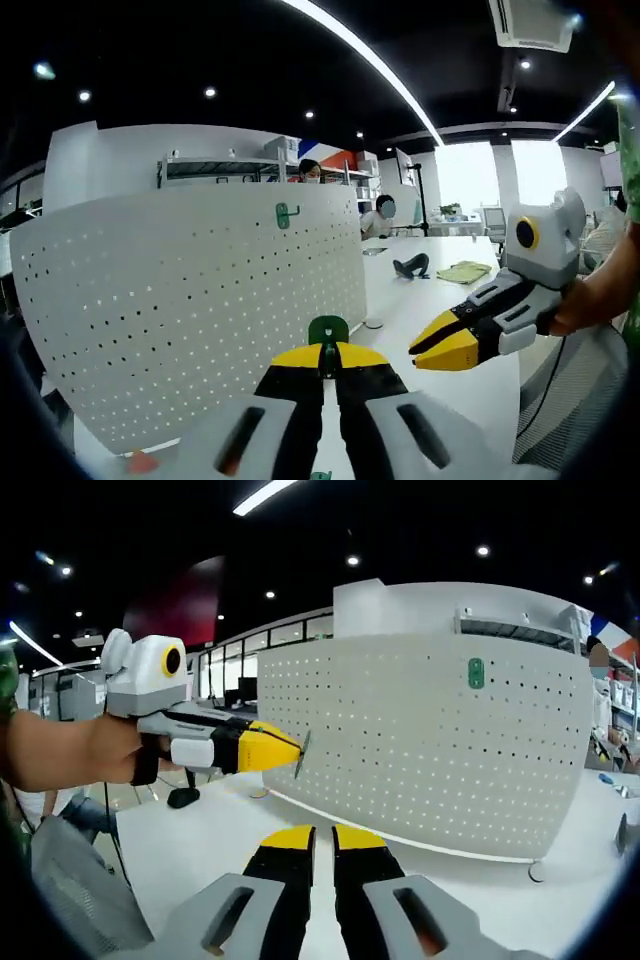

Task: Insert the hook assembly into the mounting plate slot until the hook locks in place.

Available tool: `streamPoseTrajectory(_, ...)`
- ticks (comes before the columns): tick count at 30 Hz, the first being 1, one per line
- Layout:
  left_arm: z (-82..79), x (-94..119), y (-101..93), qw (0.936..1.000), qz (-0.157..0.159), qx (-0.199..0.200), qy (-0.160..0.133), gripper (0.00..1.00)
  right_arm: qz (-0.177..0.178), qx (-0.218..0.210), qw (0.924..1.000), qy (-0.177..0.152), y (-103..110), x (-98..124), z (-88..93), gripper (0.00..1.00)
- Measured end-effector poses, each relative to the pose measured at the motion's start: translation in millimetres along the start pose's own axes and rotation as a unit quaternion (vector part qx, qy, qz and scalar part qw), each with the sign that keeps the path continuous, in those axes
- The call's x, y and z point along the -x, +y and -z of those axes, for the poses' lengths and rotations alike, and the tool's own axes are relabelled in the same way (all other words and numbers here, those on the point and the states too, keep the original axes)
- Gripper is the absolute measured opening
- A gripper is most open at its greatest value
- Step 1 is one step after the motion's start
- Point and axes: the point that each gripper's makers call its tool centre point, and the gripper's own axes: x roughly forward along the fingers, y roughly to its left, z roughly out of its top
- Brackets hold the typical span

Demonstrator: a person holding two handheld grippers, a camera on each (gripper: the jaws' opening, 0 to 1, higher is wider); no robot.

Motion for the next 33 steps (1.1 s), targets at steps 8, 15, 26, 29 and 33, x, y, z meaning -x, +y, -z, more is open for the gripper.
streamPoseTrajectory(8,-15.8,-1.7,8.4,0.9998,-0.014,-0.005,-0.013,0.03,0.016,0.003,0.9998,-0.008,-9.0,12.6,-2.8,0.06)
streamPoseTrajectory(15,-27.3,-11.0,11.6,0.9995,-0.02,-0.005,-0.023,0.03,0.024,0.004,0.9996,-0.014,-20.2,17.0,-12.4,0.06)
streamPoseTrajectory(26,-52.2,-36.3,19.2,0.9986,-0.034,-0.009,-0.039,0.03,0.03,-0.01,0.9994,-0.014,-29.2,18.6,-8.9,0.06)
streamPoseTrajectory(29,-58.8,-43.9,22.8,0.9979,-0.046,-0.003,-0.046,0.03,0.031,-0.016,0.9993,-0.016,-30.4,17.5,-7.2,0.06)
streamPoseTrajectory(33,-65.0,-52.5,24.3,0.9969,-0.061,0.003,-0.051,0.03,0.03,-0.023,0.9992,-0.016,-30.5,14.6,-3.4,0.06)
